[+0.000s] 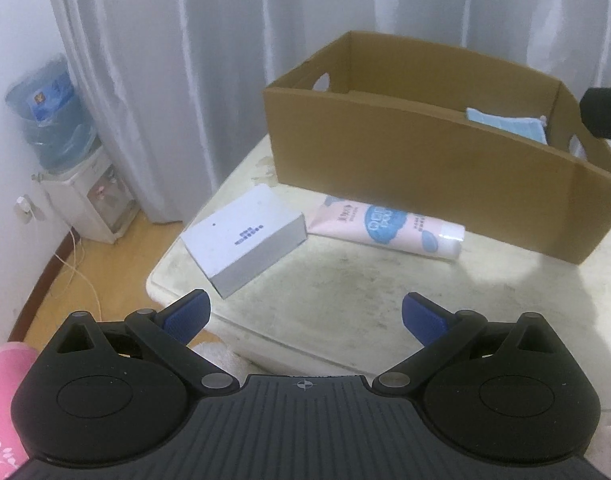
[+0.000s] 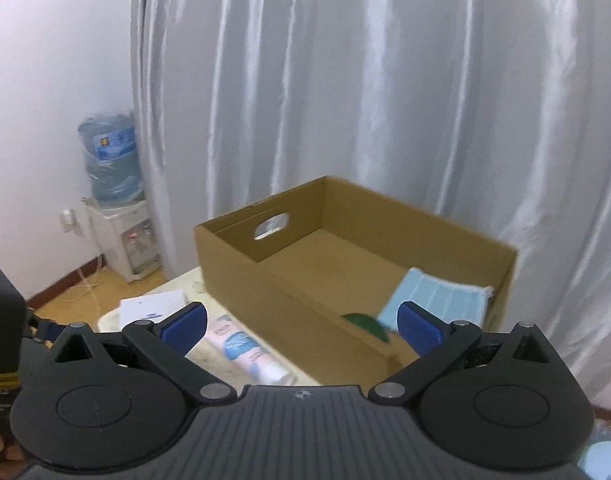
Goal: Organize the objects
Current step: 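Move the right gripper toward the pink-and-blue hand-cream tube on the table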
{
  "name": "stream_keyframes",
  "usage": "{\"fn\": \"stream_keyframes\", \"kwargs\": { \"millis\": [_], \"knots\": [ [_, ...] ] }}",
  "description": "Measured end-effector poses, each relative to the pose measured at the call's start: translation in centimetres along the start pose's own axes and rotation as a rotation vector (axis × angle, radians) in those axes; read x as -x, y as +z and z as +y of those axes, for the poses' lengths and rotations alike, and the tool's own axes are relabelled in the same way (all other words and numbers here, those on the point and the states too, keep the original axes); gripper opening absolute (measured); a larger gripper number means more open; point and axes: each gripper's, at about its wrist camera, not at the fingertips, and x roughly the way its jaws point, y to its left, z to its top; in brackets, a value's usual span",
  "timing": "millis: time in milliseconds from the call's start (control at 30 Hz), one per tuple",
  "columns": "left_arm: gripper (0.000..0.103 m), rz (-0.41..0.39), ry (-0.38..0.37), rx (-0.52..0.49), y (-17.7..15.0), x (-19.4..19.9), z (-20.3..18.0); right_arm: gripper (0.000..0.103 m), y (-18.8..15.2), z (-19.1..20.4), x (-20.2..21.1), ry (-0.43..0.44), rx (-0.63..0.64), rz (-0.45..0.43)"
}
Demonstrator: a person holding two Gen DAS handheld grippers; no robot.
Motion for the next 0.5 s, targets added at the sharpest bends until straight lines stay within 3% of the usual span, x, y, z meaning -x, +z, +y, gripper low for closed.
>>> {"fn": "stream_keyframes", "kwargs": {
  "millis": [333,500],
  "knots": [
    [0.103,0.061,-0.066,0.068,0.4,-3.2,3.3,0.103,-1.0,-0.3,-5.4,0.068,-0.157,0.135],
    [0.103,0.067,-0.050,0.083,0.9,-4.5,4.9,0.103,-2.3,1.0,-8.3,0.073,-0.116,0.180]
  ]
}}
